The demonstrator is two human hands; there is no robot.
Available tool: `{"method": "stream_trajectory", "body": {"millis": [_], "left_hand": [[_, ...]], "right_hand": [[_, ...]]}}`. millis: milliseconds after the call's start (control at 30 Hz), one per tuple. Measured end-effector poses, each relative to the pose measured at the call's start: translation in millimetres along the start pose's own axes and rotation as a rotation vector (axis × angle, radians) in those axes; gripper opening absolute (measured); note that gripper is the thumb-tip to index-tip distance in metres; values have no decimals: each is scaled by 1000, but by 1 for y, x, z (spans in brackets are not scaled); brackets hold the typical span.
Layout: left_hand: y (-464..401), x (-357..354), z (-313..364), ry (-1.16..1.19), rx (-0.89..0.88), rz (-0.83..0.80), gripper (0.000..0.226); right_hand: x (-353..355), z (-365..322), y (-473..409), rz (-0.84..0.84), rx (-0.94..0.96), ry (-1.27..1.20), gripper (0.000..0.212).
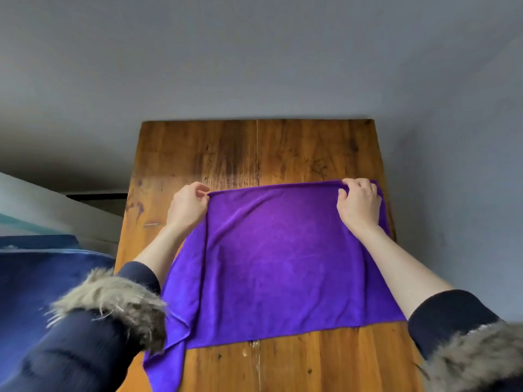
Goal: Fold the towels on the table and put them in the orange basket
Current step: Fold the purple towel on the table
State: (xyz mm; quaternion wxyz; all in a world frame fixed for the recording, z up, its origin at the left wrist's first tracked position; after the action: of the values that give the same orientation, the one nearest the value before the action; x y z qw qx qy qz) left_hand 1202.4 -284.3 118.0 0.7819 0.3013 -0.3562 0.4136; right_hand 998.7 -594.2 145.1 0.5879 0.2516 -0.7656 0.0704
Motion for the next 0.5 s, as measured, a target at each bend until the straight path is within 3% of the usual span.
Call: {"method": "stream_trajectory", "body": {"millis": [233, 433, 500], "left_hand": [[62, -38, -65, 28, 39, -140, 19], [115, -33, -124, 31, 126, -133, 44], [124, -32, -141, 10, 149, -186, 42]], "right_hand": [[-90, -25, 86, -232, 74, 70, 44], [-161, -82, 189, -404, 153, 177, 53], [-176, -100, 208, -450, 141, 225, 62]]}}
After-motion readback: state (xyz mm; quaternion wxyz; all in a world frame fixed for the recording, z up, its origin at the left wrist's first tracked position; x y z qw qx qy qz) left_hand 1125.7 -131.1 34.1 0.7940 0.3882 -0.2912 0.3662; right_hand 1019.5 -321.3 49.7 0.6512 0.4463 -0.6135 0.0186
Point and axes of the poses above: each hand's wrist, its own y-axis away from the middle knuckle, its own x-axis out of the back of the hand, z = x × y, the point moved 9 cm from there along -y, towards the middle knuckle, and after that the axes turned 13 degrees about -x, right-handed, at the moved point
